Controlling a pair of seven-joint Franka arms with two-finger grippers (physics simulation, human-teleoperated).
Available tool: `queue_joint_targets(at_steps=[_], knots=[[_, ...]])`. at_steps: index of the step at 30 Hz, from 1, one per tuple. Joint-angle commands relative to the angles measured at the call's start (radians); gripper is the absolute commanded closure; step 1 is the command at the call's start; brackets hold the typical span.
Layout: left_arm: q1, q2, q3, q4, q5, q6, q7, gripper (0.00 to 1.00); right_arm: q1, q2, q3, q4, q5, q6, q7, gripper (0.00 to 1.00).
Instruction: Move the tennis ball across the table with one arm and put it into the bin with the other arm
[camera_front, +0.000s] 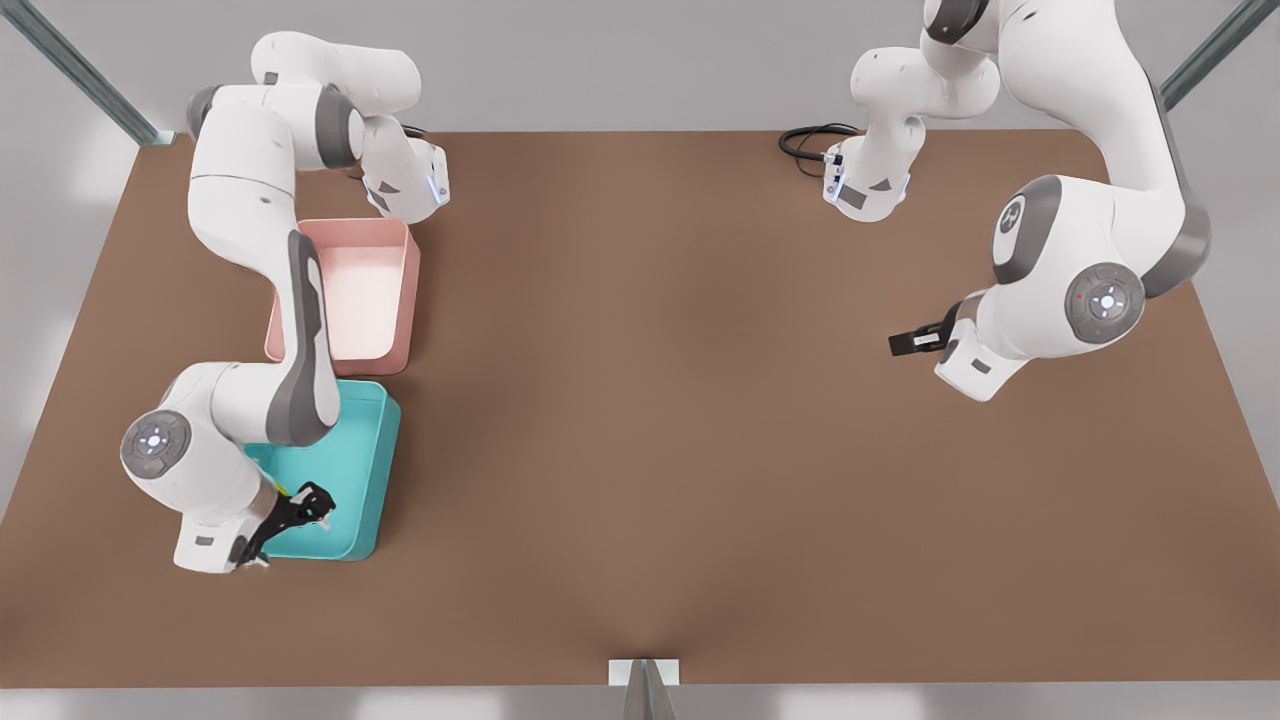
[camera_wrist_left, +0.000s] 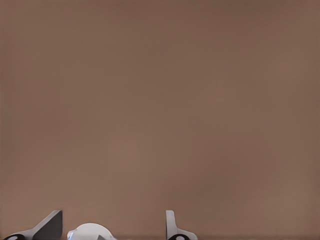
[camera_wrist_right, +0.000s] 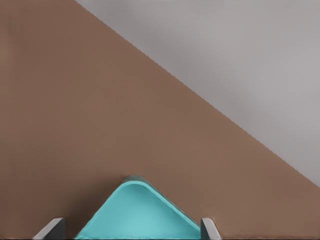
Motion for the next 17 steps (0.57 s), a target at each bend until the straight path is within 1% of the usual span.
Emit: queue_joint_targets(at_steps=[1,2,3,4,5,6,7,8,9,13,17], knots=[[0.000,-0.001,0.000,0.000,0.001,-0.001,0.006,0.00,0.022,-0.050,-0.010,0.023,-0.030,-0.531,0.400,0.00],[0.000,-0.001,0.000,0.000,0.001,-0.003,0.006,0.00,0.031,-0.075,-0.012,0.023,-0.047,-0.581,0.451,0.00],[-0.002,-0.001,0.000,0.000,0.003,-0.003,0.021,0.00,0.029,-0.090,-0.007,0.028,-0.043,-0.647,0.569,0.00],[-0.003,-0.001,0.000,0.000,0.003,-0.004,0.032,0.00,0.046,-0.128,-0.001,0.029,-0.047,-0.670,0.627,0.00],[-0.008,-0.001,-0.002,0.000,0.004,-0.006,0.032,0.00,0.040,-0.197,0.005,0.018,-0.043,-0.672,0.626,0.00],[-0.008,-0.001,-0.002,0.000,0.006,-0.009,0.032,0.00,0.036,-0.288,0.005,-0.035,-0.055,-0.673,0.629,0.00],[-0.008,-0.001,-0.002,0.000,0.006,-0.012,0.032,0.00,-0.001,-0.372,0.022,-0.132,-0.075,-0.643,0.635,0.00],[-0.008,-0.003,-0.003,0.002,0.006,-0.014,0.032,0.00,-0.020,-0.444,0.042,-0.189,-0.129,-0.630,0.670,0.00],[-0.009,-0.004,-0.003,0.002,0.007,-0.027,0.032,0.00,-0.043,-0.478,0.068,-0.224,-0.139,-0.629,0.713,0.00],[-0.009,-0.004,-0.005,0.004,0.007,-0.029,0.032,0.00,-0.060,-0.587,0.070,-0.301,-0.164,-0.627,0.747,0.00],[-0.008,-0.003,-0.005,0.004,0.007,-0.032,0.032,0.00,-0.070,-0.616,0.070,-0.353,-0.170,-0.618,0.753,0.00]])
